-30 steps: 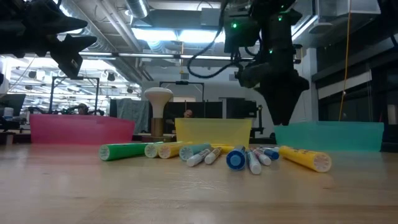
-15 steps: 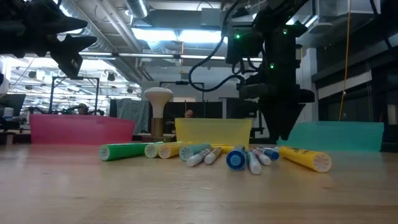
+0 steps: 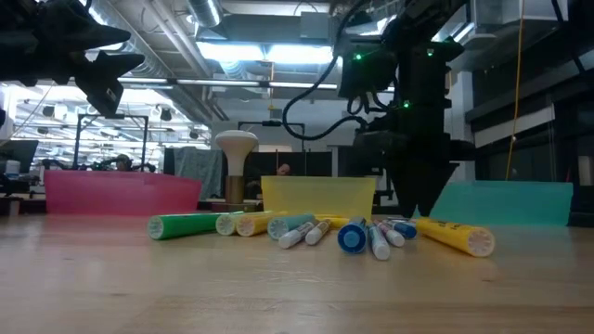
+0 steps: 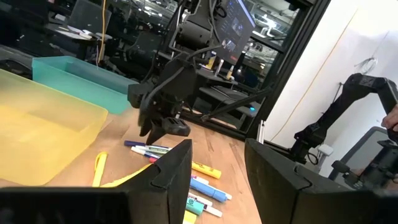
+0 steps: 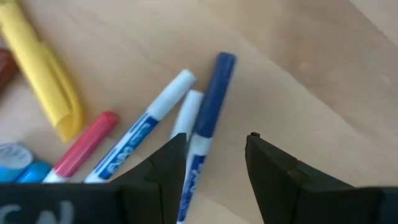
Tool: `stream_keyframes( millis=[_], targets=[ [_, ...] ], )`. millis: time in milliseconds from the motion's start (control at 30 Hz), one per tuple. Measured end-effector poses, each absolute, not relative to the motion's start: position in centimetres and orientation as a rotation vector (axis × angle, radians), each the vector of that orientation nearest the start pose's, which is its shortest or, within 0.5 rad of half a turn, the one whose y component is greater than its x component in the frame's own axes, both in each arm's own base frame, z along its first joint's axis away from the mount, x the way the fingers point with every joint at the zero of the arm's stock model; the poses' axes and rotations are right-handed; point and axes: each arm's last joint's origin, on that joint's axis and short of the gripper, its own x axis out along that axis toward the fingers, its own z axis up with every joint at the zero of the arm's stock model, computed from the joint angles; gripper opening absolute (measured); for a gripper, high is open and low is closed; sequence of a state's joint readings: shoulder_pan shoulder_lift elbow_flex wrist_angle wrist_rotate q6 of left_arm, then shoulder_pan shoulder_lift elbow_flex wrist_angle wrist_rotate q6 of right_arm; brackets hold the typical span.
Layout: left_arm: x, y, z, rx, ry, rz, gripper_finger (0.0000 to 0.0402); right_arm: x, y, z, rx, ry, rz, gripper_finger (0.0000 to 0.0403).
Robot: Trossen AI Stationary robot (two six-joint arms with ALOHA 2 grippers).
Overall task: Pick & Place Markers
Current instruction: Put the right blue marker into the yellow bin
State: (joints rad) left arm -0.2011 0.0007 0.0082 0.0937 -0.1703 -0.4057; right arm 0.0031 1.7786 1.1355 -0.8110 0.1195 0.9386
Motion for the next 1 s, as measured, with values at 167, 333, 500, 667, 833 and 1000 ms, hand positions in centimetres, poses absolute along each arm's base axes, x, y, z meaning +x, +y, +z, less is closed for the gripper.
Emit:
stream_keyframes(
  millis=[167, 333, 500, 667, 833, 1000],
  targets=[
    [9.5, -1.4, 17.5, -0.424, -0.092, -0.050, 0.0143, 31.8, -0.2, 16.4, 0.673, 1.291, -0.768, 0.0161],
    [9.5, -1.4, 17.5, -0.424, -0.092, -0.051, 0.0143, 32.0, -0.5, 15.5, 0.671, 1.313, -0.788, 0.0161],
    [9.5, -1.4, 17.5, -0.424, -0.091, -0.050, 0.0143, 32.2, -0.5, 15.1, 0.661, 1.327, -0.785, 0.0161],
    [9.5, -1.4, 17.5, -0.424, -0.091, -0.050, 0.0143, 32.2, -0.5, 15.1, 0.662, 1.328, -0.783, 0.0161],
    [9.5, -1.4, 17.5, -0.424, -0.092, -0.051, 0.0143, 32.2, -0.5, 15.0, 0.667, 1.331, -0.779, 0.0159],
    [9.5, -1.4, 17.5, -0.424, -0.092, -0.051, 0.0143, 32.3, -0.4, 15.0, 0.667, 1.332, -0.765, 0.0127]
  ],
)
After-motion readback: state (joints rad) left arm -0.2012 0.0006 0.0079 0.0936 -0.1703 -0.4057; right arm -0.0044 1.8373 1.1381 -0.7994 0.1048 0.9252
